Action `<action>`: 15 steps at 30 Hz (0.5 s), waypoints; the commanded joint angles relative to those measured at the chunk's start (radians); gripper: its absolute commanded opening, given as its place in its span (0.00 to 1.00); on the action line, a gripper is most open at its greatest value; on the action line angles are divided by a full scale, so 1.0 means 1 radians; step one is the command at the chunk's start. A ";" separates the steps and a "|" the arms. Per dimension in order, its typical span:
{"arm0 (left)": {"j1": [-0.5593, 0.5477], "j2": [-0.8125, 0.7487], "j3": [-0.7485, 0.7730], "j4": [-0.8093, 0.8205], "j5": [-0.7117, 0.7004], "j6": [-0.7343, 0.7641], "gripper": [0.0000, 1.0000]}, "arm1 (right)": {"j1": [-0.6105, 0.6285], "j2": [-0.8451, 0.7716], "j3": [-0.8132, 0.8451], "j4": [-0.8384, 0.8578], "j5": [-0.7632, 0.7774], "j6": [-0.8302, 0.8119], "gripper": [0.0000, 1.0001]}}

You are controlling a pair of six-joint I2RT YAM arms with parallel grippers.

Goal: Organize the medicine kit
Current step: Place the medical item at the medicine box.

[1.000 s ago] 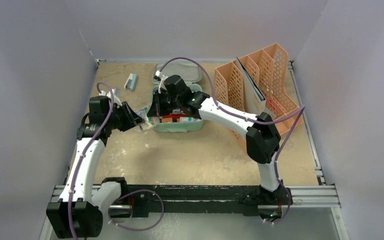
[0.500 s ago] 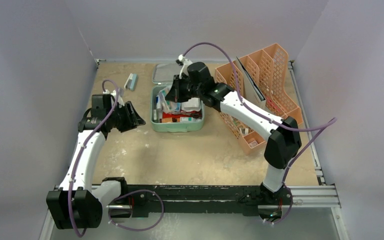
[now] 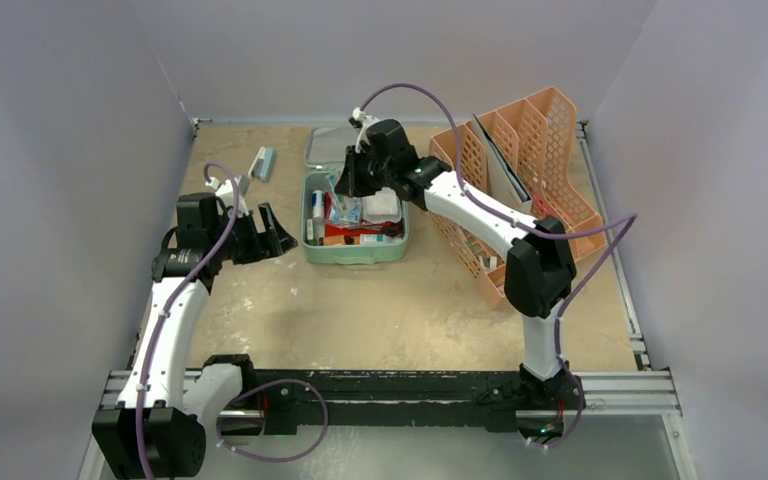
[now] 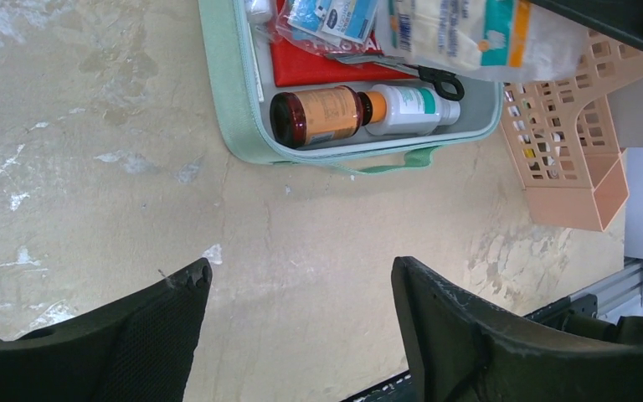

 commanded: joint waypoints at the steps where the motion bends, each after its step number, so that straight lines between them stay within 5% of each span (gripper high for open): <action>1: -0.005 -0.008 -0.004 0.028 -0.007 0.034 0.79 | 0.001 0.041 0.083 0.020 -0.004 0.006 0.00; 15: -0.006 -0.025 -0.008 0.013 -0.008 0.050 0.80 | -0.054 0.209 0.172 0.014 -0.010 0.062 0.00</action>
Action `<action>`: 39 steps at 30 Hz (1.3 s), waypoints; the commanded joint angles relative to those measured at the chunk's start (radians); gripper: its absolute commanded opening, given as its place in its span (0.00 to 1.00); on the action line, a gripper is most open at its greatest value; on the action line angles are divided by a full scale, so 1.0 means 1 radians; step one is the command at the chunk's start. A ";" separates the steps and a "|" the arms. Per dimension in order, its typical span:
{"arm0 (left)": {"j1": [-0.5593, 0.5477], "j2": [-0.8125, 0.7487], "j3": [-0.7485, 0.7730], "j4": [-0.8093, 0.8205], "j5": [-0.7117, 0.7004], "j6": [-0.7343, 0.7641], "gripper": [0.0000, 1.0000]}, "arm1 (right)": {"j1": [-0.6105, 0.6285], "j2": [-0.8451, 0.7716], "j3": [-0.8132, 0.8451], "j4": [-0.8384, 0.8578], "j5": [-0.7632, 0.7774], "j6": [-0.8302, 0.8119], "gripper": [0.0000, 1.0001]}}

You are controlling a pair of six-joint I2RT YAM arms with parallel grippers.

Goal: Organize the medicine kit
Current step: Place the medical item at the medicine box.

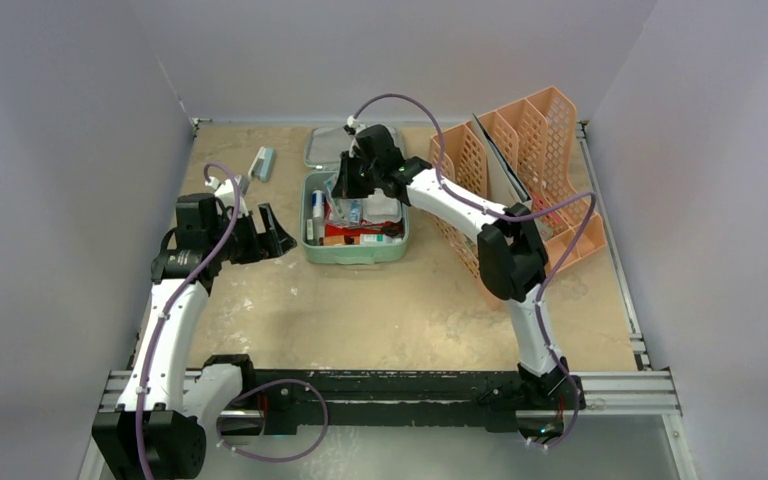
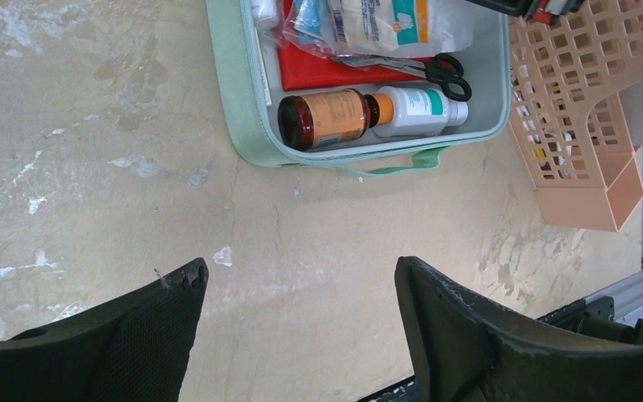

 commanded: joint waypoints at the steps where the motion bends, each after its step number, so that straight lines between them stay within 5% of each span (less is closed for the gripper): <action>1: -0.006 -0.016 -0.007 0.014 0.009 0.025 0.80 | -0.045 0.015 0.050 -0.002 0.006 0.019 0.00; 10: -0.008 -0.011 -0.008 0.014 0.009 0.025 0.80 | -0.076 0.018 0.036 -0.074 0.116 -0.034 0.15; 20: -0.009 -0.020 -0.009 0.005 -0.010 0.023 0.81 | -0.076 -0.060 0.028 -0.119 0.261 -0.109 0.21; 25: -0.009 -0.016 -0.008 0.002 -0.010 0.026 0.82 | -0.067 -0.093 0.006 -0.121 0.226 -0.134 0.28; 39: -0.009 -0.032 -0.010 -0.019 -0.042 0.022 0.90 | 0.001 -0.014 -0.015 0.016 -0.038 -0.136 0.21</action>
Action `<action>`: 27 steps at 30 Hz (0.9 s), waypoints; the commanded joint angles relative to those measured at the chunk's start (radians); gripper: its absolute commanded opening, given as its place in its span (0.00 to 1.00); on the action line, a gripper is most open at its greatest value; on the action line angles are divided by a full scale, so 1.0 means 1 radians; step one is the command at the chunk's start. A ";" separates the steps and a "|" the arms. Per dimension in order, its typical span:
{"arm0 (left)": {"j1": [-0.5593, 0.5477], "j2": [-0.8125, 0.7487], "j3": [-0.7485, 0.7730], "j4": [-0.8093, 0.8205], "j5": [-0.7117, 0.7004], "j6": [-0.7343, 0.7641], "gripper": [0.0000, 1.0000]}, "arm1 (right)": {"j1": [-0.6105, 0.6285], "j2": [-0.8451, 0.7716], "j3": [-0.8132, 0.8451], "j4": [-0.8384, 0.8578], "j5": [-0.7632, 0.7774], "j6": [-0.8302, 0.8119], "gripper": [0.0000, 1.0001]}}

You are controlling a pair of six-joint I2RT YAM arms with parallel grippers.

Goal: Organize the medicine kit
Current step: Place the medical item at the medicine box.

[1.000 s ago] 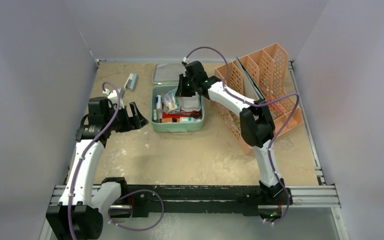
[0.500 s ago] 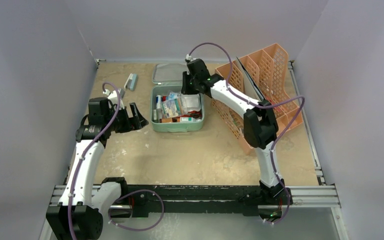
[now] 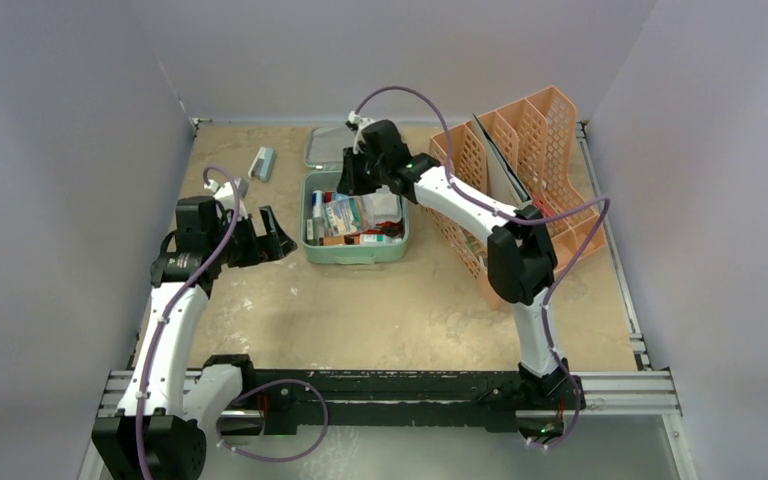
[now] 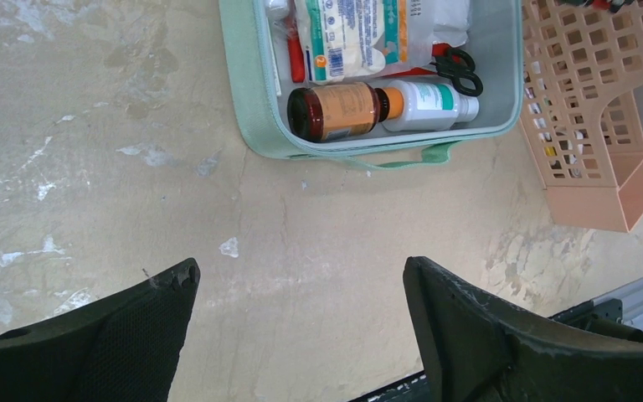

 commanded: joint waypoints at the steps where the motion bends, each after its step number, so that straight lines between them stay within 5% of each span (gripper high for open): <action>1: -0.007 -0.015 -0.003 0.001 -0.037 0.019 0.90 | 0.026 0.053 0.014 0.065 -0.070 -0.011 0.21; 11: -0.008 0.052 0.003 0.006 -0.129 -0.072 0.90 | 0.028 0.168 0.105 -0.014 0.017 -0.055 0.20; 18: -0.006 0.202 0.085 0.021 -0.129 -0.143 0.77 | 0.027 0.203 0.133 -0.059 0.128 -0.112 0.20; 27: -0.007 0.362 0.171 0.185 -0.099 -0.170 0.60 | 0.026 0.062 0.153 -0.112 0.042 -0.119 0.29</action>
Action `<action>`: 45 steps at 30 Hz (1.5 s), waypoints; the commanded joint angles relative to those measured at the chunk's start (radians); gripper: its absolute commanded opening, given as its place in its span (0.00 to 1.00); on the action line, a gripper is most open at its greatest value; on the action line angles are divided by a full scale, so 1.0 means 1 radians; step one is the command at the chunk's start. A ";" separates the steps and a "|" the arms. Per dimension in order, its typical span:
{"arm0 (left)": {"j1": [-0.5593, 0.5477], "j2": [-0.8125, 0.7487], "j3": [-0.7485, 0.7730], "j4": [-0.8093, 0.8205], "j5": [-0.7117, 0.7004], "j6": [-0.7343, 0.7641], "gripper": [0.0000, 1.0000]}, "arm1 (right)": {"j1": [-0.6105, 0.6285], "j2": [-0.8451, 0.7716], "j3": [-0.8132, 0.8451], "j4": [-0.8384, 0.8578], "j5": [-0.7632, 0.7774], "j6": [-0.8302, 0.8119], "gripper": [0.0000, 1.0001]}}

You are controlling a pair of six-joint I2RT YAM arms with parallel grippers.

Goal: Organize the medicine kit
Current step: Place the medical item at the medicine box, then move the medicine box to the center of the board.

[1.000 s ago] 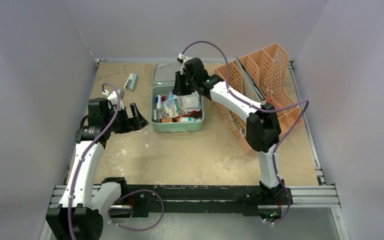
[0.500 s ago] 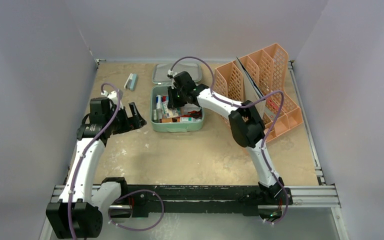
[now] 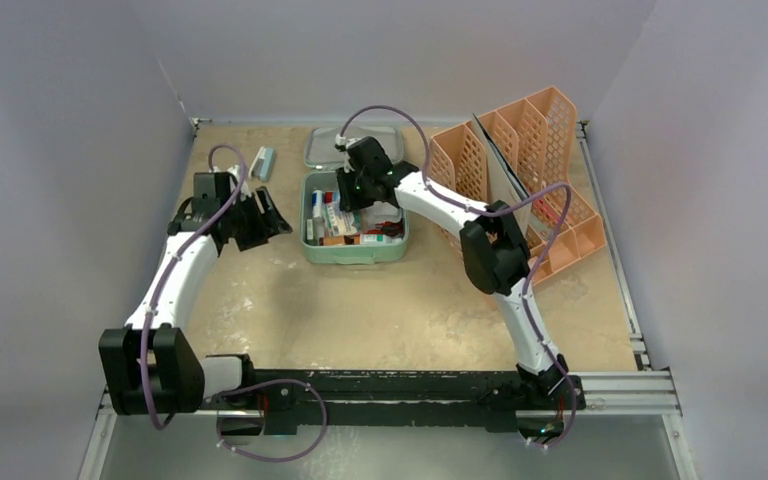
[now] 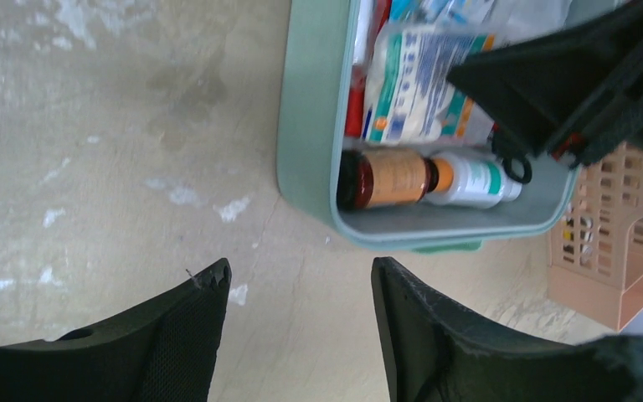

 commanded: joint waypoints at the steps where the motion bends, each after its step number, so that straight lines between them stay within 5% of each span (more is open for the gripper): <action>1: -0.003 0.081 0.102 0.121 0.010 -0.025 0.59 | -0.002 -0.175 0.032 -0.048 -0.040 -0.023 0.32; 9: -0.008 0.287 0.206 0.197 0.085 -0.052 0.48 | -0.003 -0.427 -0.157 -0.012 -0.021 -0.029 0.66; 12: -0.029 0.343 0.246 0.193 0.078 -0.052 0.48 | -0.003 -0.496 -0.187 -0.032 0.000 -0.050 0.98; 31: -0.074 0.521 0.333 0.127 0.061 0.021 0.40 | -0.003 -0.758 -0.407 0.012 0.160 -0.102 0.99; 45: -0.086 0.500 0.356 -0.010 0.007 0.044 0.17 | -0.003 -0.735 -0.371 -0.067 0.176 -0.128 0.98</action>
